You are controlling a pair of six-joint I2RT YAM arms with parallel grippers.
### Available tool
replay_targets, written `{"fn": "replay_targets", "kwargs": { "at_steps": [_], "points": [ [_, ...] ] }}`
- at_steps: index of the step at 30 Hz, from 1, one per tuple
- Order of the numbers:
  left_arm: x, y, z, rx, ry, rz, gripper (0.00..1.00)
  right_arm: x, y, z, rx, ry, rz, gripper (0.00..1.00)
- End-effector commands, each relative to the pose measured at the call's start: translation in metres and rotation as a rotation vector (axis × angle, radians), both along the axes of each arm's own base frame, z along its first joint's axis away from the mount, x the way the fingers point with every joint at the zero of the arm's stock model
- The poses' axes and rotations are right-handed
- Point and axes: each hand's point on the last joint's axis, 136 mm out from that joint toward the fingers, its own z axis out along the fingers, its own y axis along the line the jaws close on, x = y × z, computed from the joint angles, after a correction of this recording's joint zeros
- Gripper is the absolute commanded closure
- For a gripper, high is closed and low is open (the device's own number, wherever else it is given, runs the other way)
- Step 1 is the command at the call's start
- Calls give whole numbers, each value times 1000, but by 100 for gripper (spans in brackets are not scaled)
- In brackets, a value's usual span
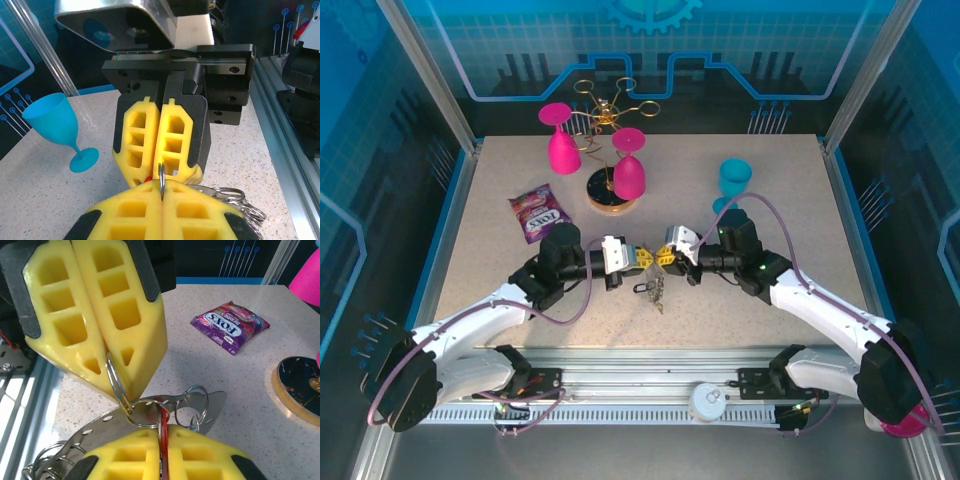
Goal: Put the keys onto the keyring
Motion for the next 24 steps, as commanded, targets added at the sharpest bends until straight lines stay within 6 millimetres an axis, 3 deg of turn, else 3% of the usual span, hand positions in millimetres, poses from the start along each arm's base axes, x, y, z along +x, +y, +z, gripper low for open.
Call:
{"fn": "replay_targets", "kwargs": {
  "at_steps": [1,11,18,19,24],
  "points": [
    [0,2,12,-23,-47,9,100,-1,-3,6,-19,-33,-20,94],
    [10,5,-1,60,-33,52,100,-1,-11,16,-99,-85,-42,100],
    [12,5,-2,76,-29,54,100,-9,-2,17,-133,-74,9,100],
    [13,5,-3,81,-28,59,100,-7,1,28,-126,-98,7,100],
    [20,8,-15,135,-8,95,100,-3,1,39,-149,-131,-23,100]
  ]
}}
